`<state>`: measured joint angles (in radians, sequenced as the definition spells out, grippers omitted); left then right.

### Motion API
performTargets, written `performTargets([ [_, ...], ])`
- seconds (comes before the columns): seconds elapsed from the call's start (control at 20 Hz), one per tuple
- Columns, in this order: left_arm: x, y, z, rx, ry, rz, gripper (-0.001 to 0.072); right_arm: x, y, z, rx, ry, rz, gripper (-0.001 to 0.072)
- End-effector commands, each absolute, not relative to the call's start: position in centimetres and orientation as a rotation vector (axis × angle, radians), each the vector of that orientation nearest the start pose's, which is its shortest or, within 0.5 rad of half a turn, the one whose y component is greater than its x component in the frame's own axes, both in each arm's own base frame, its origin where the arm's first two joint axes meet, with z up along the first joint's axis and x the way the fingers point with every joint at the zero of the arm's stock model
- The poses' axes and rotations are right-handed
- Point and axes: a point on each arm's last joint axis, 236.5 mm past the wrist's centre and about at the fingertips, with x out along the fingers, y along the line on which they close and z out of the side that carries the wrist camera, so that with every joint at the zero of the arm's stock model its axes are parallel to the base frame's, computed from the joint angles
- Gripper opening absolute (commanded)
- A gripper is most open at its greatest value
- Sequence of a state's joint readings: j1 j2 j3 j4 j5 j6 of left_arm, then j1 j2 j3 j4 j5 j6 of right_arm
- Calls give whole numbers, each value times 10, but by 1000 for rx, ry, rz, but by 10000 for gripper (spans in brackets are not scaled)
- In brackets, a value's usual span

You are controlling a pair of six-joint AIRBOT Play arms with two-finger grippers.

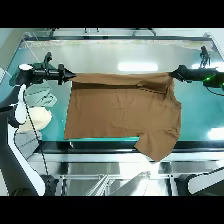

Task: Fold the shirts.

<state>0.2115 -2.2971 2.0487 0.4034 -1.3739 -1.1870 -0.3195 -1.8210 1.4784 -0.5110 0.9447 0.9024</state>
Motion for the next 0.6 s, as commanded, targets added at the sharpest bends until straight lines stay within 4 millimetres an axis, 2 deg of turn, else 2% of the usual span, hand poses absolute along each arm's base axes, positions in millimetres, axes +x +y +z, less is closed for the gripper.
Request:
performTargets([
  [0.0,573,-88,-75,-954,1150,-729,27,554,-22,-31,641,851,386,20],
  [0.15,563,-91,-83,-957,1191,-738,27,541,-33,-50,563,921,372,20],
  [0.35,550,-100,-99,-889,1275,-723,50,533,-30,-72,562,979,381,21],
  [0.4,545,-104,-100,-877,1299,-729,163,532,-30,-77,564,991,380,21],
  [0.45,541,-105,-99,-883,1317,-735,237,531,-30,-79,563,999,381,22],
  [0.5,538,-106,-95,-877,1331,-752,237,529,-29,-78,557,1002,385,48],
  [0.55,536,-103,-87,-877,1335,-765,237,529,-32,-74,549,996,381,186],
])
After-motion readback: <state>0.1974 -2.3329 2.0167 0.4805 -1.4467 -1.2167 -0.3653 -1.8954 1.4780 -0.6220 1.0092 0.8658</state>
